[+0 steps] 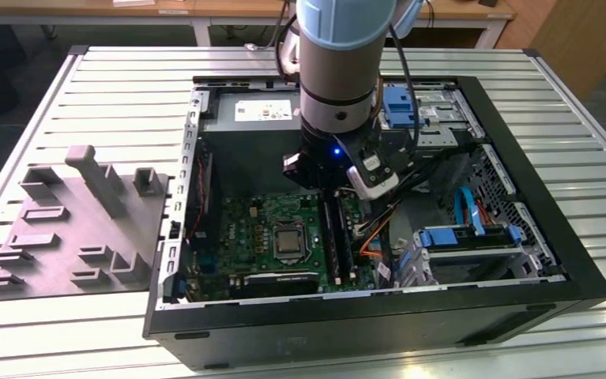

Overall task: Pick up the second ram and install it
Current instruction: 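Press down the second ram until it locks into place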

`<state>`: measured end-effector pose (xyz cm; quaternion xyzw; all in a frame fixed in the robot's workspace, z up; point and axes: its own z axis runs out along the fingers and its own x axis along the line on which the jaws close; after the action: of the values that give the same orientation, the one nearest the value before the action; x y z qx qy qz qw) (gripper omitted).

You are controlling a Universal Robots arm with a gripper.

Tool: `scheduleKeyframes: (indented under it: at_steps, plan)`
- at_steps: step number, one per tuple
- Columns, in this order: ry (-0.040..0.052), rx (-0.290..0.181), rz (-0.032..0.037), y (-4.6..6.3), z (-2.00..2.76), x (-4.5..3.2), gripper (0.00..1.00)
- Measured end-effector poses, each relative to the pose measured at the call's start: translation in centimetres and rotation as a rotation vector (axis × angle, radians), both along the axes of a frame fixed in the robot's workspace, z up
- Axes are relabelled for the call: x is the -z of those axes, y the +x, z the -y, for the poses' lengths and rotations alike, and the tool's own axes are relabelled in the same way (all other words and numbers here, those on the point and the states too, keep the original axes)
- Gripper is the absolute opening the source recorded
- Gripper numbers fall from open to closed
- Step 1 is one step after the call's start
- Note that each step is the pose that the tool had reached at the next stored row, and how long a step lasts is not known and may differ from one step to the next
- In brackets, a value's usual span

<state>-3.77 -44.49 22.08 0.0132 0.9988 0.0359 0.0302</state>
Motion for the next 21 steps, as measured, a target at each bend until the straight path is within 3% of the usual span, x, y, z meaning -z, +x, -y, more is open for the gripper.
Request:
scheduleKeyframes:
  at_steps: [18, 21]
  plan:
    - [-0.0002, 0.0, 0.0005, -0.02, 0.0, 0.34, 0.1]
    - [0.0014, 0.0, 0.0011, -0.02, -0.01, 0.0, 0.1]
